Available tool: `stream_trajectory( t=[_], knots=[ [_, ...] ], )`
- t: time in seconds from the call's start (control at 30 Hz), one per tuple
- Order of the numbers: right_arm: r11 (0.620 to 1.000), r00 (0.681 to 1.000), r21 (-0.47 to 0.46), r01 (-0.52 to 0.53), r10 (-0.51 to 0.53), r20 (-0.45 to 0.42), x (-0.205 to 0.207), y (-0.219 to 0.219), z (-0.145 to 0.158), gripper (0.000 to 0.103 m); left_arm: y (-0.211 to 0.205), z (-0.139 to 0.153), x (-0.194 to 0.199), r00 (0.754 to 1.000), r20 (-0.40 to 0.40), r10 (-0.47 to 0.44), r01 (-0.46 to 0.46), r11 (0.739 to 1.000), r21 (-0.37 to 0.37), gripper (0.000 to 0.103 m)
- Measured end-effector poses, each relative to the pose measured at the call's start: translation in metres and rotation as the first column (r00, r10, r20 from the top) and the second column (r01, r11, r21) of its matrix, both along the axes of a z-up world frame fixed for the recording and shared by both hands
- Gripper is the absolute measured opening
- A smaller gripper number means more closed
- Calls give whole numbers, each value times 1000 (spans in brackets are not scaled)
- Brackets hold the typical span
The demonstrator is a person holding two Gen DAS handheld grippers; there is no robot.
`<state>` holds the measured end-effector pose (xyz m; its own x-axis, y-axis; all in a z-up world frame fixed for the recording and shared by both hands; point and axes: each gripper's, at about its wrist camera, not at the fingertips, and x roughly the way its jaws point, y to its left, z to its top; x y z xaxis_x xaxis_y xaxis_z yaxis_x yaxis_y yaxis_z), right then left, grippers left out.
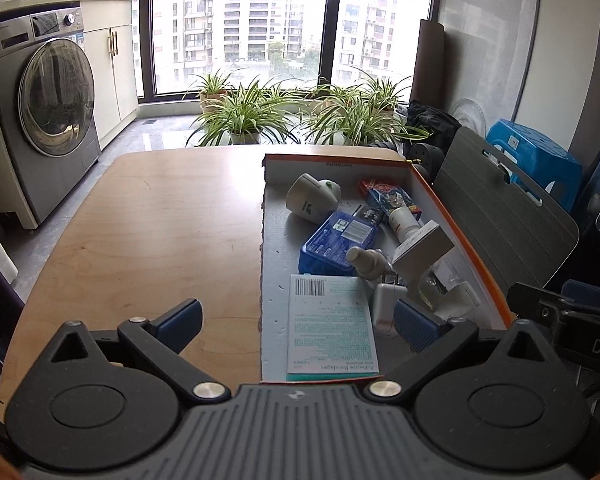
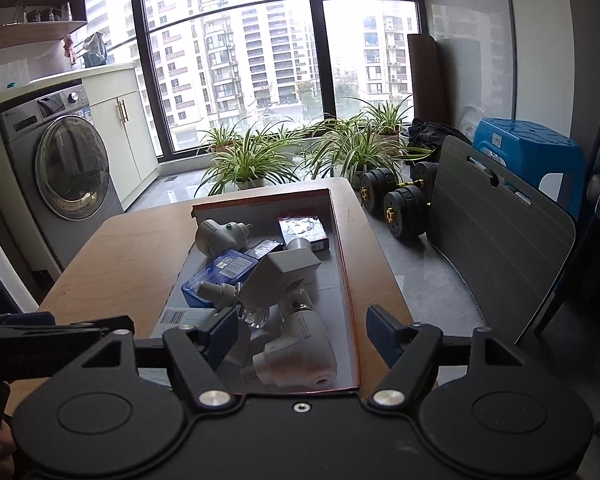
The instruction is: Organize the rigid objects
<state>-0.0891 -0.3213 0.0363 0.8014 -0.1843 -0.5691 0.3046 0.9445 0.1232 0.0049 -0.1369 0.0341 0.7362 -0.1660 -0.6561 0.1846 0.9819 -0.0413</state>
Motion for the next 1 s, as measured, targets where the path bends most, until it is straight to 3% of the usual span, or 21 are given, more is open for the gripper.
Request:
stream_trajectory(
  t=[0.2,1.0],
  knots=[
    [1000,1000,4,-11,11,-16,-11,5,-9,85,2,-11,-9,999,-30,33,-33,999,0,103],
    [1000,999,5,-27,27,-36,-23,17,-23,85,2,-27,-23,998,-62,20,-20,1000,1,103]
  ],
)
